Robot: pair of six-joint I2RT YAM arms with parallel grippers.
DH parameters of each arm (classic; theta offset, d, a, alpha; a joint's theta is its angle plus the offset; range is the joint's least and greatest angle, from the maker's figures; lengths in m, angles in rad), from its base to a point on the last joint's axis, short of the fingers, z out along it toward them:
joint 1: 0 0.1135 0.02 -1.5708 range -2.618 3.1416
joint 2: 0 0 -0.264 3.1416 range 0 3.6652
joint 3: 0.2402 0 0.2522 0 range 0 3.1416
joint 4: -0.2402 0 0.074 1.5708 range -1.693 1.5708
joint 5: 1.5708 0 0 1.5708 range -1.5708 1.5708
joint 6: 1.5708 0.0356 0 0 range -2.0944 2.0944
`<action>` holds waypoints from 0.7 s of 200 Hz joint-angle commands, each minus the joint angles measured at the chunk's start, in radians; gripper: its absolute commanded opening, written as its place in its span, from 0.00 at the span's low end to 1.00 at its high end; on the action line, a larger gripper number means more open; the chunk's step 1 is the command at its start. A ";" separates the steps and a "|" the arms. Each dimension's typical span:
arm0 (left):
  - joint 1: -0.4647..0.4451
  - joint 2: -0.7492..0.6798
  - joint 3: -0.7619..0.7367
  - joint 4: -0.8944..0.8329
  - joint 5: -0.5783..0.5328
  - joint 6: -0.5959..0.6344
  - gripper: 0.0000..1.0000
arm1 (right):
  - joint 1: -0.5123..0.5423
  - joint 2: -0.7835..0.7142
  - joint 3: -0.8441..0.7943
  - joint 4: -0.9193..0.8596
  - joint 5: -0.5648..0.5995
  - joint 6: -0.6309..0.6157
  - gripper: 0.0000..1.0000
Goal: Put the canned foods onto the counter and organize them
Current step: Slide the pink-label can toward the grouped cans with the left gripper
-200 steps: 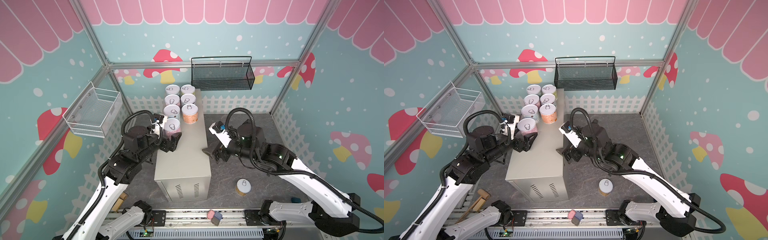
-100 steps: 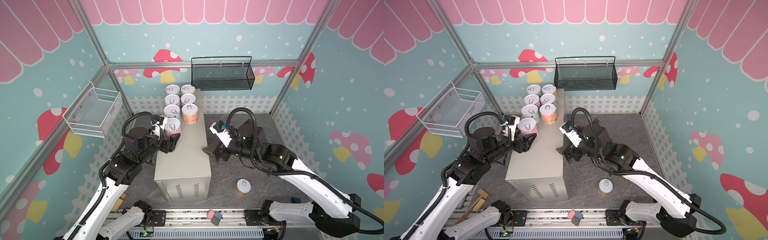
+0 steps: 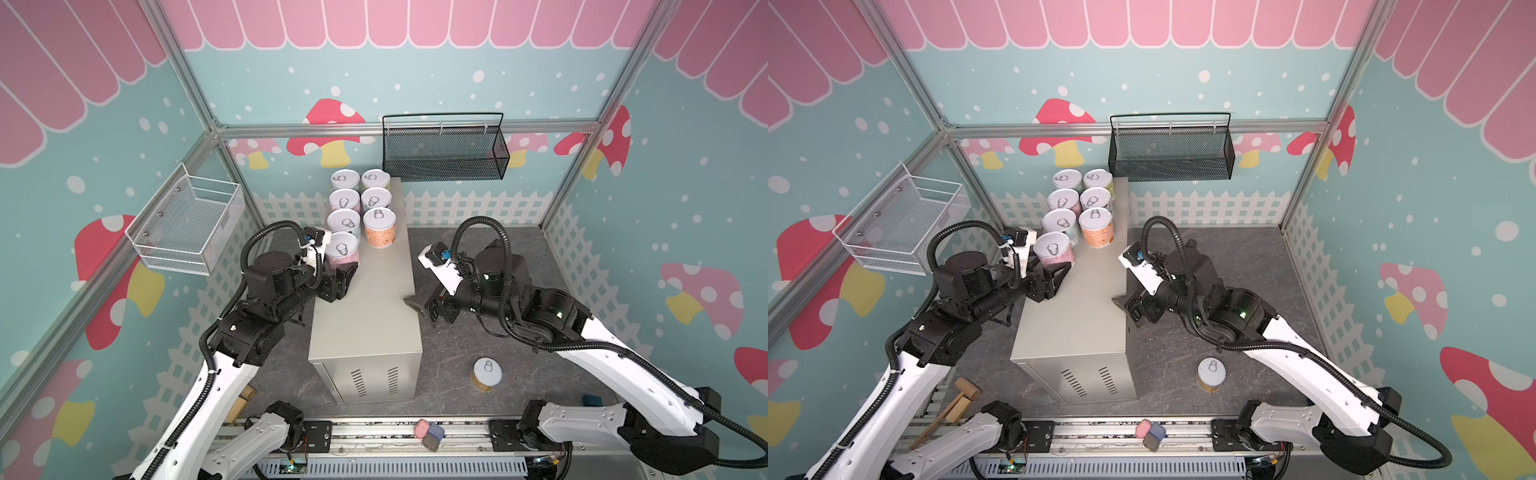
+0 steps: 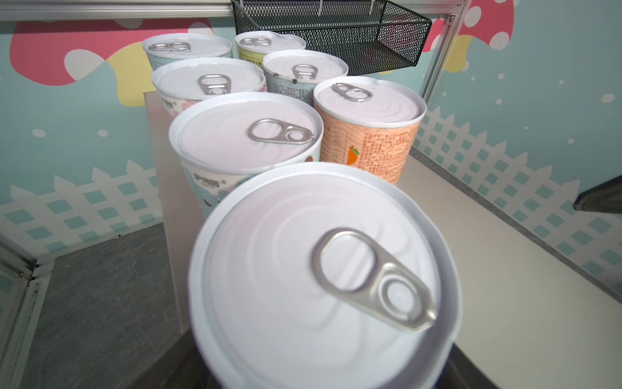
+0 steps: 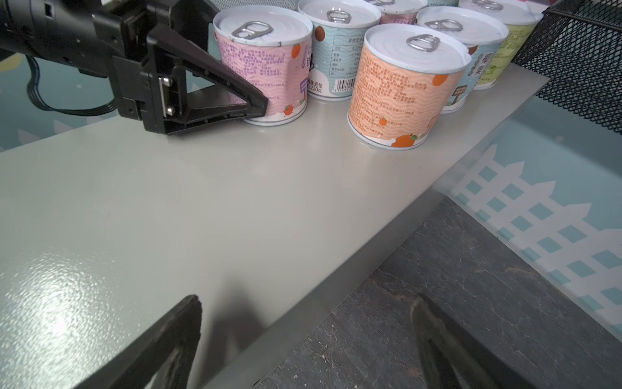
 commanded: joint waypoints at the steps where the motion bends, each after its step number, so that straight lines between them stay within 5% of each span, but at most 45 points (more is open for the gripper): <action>1: 0.031 0.013 -0.016 0.004 0.052 -0.005 0.73 | -0.006 -0.017 -0.009 0.023 -0.006 0.008 0.98; 140: 0.049 0.025 -0.018 0.005 0.114 -0.010 0.72 | -0.008 -0.030 -0.006 0.021 -0.009 0.010 0.98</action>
